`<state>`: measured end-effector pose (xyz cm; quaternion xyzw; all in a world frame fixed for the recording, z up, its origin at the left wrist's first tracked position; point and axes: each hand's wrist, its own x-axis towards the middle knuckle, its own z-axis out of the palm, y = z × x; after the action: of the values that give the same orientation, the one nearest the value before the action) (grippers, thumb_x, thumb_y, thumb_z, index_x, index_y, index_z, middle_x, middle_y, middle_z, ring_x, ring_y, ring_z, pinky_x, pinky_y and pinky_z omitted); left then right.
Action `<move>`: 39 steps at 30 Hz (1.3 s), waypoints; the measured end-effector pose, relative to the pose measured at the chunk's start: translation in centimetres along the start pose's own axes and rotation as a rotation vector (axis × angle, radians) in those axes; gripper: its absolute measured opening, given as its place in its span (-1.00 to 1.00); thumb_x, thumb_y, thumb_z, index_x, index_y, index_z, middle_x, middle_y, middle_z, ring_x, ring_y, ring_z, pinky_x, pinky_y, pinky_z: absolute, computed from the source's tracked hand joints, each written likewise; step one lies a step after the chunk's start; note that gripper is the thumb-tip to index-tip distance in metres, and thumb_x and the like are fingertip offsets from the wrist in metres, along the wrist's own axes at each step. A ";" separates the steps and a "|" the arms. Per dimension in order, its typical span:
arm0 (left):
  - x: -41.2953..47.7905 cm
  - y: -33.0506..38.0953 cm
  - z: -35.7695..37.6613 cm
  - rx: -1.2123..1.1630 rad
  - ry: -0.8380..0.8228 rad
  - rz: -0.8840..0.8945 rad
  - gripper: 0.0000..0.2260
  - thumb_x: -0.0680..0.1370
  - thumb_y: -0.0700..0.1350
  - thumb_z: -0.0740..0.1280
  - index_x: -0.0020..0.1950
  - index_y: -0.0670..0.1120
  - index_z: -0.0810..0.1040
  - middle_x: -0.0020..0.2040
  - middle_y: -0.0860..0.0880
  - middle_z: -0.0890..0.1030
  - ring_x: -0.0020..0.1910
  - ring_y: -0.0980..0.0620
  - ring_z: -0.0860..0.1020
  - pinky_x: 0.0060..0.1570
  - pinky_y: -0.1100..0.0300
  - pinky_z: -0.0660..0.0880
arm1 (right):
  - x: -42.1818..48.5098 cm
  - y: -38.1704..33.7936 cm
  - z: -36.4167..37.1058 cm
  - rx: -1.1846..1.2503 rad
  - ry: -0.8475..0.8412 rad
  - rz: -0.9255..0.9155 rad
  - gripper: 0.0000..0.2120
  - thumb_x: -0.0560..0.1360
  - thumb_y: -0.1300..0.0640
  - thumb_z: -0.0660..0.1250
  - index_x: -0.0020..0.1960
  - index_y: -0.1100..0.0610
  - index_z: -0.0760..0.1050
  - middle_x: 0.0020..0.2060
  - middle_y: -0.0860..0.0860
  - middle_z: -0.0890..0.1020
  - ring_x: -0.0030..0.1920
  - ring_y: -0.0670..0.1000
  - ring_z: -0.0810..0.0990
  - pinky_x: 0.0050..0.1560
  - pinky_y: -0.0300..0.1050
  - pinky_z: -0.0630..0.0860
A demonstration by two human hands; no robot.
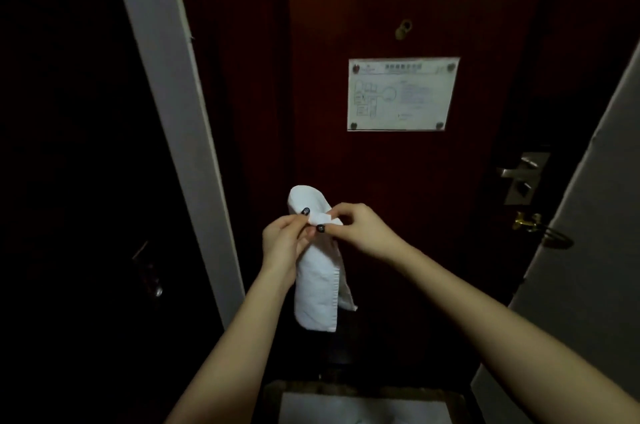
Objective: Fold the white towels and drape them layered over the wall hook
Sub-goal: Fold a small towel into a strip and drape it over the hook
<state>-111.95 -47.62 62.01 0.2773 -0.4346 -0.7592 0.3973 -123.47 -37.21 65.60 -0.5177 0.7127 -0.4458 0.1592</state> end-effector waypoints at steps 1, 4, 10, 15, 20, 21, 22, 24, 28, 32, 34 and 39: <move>-1.3 0.6 -0.1 -0.034 0.015 0.018 -0.90 0.56 -0.30 0.33 -0.13 -0.24 0.61 -0.28 -0.09 0.69 -0.28 0.10 0.67 -0.27 0.34 0.56 | -0.5 -0.9 0.1 0.002 -0.010 -0.029 -0.91 0.49 0.17 0.44 -0.06 0.19 0.63 -0.12 0.06 0.67 -0.12 0.00 0.59 0.02 0.00 0.50; -5.6 2.2 -1.0 -0.001 0.085 0.102 -0.90 0.58 -0.29 0.31 -0.13 -0.22 0.57 -0.28 -0.10 0.67 -0.32 0.11 0.65 -0.31 0.32 0.56 | -2.5 -3.7 0.3 0.013 -0.060 -0.114 -0.89 0.51 0.26 0.39 -0.18 0.14 0.54 -0.23 0.04 0.58 -0.17 -0.06 0.47 -0.10 -0.08 0.41; -15.7 6.0 -5.3 0.764 0.112 0.567 -0.73 0.53 -0.21 0.41 0.16 0.05 0.48 0.19 -0.03 0.43 0.15 0.09 0.45 0.16 0.32 0.39 | -7.3 -8.3 0.8 -0.020 -0.253 -0.301 -0.87 0.48 0.30 0.39 -0.20 0.13 0.52 -0.25 0.06 0.56 -0.19 -0.03 0.48 -0.13 -0.11 0.38; -23.9 9.2 -8.4 1.117 0.009 0.552 -0.84 0.48 -0.13 0.47 -0.04 0.09 0.57 0.33 0.07 0.39 0.43 0.12 0.18 0.36 0.27 0.11 | -11.9 -11.9 2.4 0.044 -0.438 -0.376 -0.94 0.49 0.30 0.40 -0.15 0.21 0.56 -0.27 0.12 0.67 -0.27 0.04 0.62 -0.18 -0.04 0.51; -31.8 10.6 -10.7 1.085 0.014 0.451 -0.95 0.49 -0.15 0.46 -0.14 -0.08 0.62 -0.06 0.02 0.65 0.01 0.21 0.52 0.10 0.17 0.42 | -16.8 -15.0 5.3 0.212 -0.559 -0.393 -0.93 0.49 0.32 0.41 -0.17 0.22 0.57 -0.44 -0.09 0.60 -0.46 -0.18 0.51 -0.42 -0.31 0.40; -33.5 10.5 -11.2 1.072 0.053 0.460 -0.95 0.49 -0.14 0.45 -0.16 -0.05 0.62 -0.16 0.07 0.64 -0.11 0.22 0.54 -0.01 0.20 0.44 | -17.9 -15.6 6.0 0.236 -0.567 -0.400 -0.93 0.48 0.30 0.42 -0.17 0.20 0.58 -0.41 -0.08 0.60 -0.43 -0.15 0.51 -0.41 -0.27 0.40; -35.1 10.5 -11.8 1.073 0.103 0.480 -0.92 0.49 -0.13 0.45 -0.20 0.00 0.61 -0.22 0.12 0.62 -0.18 0.25 0.53 -0.09 0.27 0.44 | -19.1 -16.2 6.7 0.260 -0.574 -0.405 -0.93 0.48 0.28 0.43 -0.17 0.19 0.58 -0.37 -0.06 0.60 -0.40 -0.11 0.51 -0.41 -0.24 0.41; -38.2 10.6 -13.1 1.100 0.203 0.530 -0.84 0.47 -0.09 0.46 -0.27 0.11 0.57 -0.28 0.18 0.60 -0.25 0.29 0.52 -0.20 0.39 0.40 | -21.2 -17.2 8.2 0.331 -0.587 -0.401 -0.95 0.47 0.26 0.45 -0.15 0.18 0.60 -0.31 0.03 0.60 -0.33 -0.03 0.53 -0.37 -0.15 0.45; -44.7 11.5 -15.7 1.165 0.355 0.529 -0.79 0.44 -0.05 0.48 -0.34 0.15 0.53 -0.32 0.20 0.59 -0.28 0.28 0.51 -0.23 0.28 0.42 | -26.2 -20.2 11.8 0.433 -0.607 -0.407 -0.91 0.48 0.27 0.44 -0.18 0.15 0.59 -0.25 0.05 0.63 -0.21 -0.03 0.59 -0.18 -0.14 0.53; -51.7 13.4 -18.8 1.189 0.462 0.471 -0.80 0.42 -0.04 0.51 -0.34 0.09 0.53 -0.32 0.16 0.59 -0.25 0.20 0.54 -0.16 0.09 0.48 | -32.5 -23.8 15.8 0.556 -0.623 -0.411 -0.89 0.51 0.27 0.41 -0.18 0.16 0.55 -0.28 -0.04 0.62 -0.24 -0.12 0.57 -0.23 -0.26 0.50; -55.5 14.1 -20.5 1.208 0.505 0.448 -0.82 0.41 -0.01 0.51 -0.31 0.05 0.55 -0.32 0.15 0.59 -0.25 0.21 0.53 -0.18 0.12 0.47 | -35.7 -25.4 17.8 0.605 -0.642 -0.404 -0.89 0.53 0.24 0.39 -0.16 0.17 0.52 -0.27 0.00 0.60 -0.24 -0.08 0.55 -0.27 -0.17 0.46; -65.1 14.4 -24.8 1.243 0.619 0.343 -0.80 0.40 0.04 0.51 -0.29 0.04 0.52 -0.30 0.14 0.58 -0.28 0.24 0.50 -0.26 0.24 0.41 | -43.8 -28.9 23.2 0.653 -0.701 -0.448 -0.87 0.55 0.18 0.37 -0.12 0.21 0.47 -0.28 -0.11 0.58 -0.23 -0.15 0.54 -0.24 -0.24 0.47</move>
<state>-53.18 -7.94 68.01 0.5829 -0.6917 -0.1841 0.3846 -72.22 -11.53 65.69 -0.6988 0.3127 -0.4678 0.4416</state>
